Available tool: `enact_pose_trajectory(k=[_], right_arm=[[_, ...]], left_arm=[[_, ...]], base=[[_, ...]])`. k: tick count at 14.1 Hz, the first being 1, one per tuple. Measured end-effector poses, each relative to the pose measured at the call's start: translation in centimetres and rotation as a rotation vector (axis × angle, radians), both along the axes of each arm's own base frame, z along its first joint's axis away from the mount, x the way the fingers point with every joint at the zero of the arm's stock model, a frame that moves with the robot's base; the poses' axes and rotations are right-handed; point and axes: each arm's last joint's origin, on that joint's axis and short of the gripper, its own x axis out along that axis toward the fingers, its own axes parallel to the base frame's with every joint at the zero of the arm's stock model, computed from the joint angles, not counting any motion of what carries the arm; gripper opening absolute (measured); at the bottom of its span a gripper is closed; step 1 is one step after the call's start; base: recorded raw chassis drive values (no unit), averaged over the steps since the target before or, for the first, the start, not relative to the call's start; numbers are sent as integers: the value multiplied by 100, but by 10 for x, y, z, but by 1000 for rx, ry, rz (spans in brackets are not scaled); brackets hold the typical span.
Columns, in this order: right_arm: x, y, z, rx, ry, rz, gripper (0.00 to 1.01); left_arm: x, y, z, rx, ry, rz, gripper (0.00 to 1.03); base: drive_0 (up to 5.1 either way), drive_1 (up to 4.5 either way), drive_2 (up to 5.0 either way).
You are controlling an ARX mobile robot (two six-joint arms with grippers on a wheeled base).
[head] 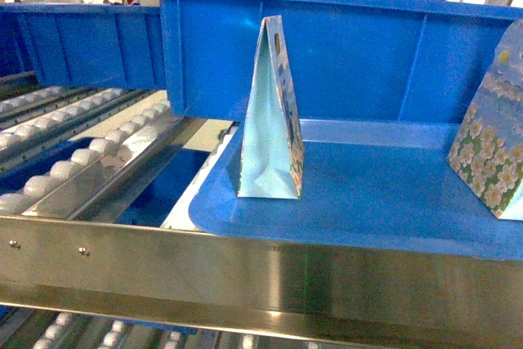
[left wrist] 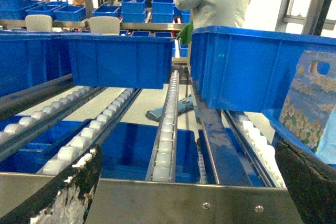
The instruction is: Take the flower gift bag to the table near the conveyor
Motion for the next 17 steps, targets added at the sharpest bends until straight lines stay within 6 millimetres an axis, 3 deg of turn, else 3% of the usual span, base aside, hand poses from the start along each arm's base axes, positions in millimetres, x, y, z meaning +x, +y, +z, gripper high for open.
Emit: enact_pose_trajectory(k=[2,3,4,10,17], right_arm=[[10,6,6,5,-26,36,98],[31,11,27,-6,-89,52,98],[74,22,56,-34,-144,38,98],[102,25,56,-45,-124,2,98],[141,11,51,-36,-56,-34,98]], left_arm=[[13,3,2,-9,-9,-33,98],[38,1,20,-2,-43,-111,98],[98,-13,59,9,-53,-194,98],[104,-17,58,28,-31,-209,98],[104,-17,58,28,-31,-210,98]], base=[[0,0,0],[0,0,0],[0,0,0],[0,0,0],[0,0,0]])
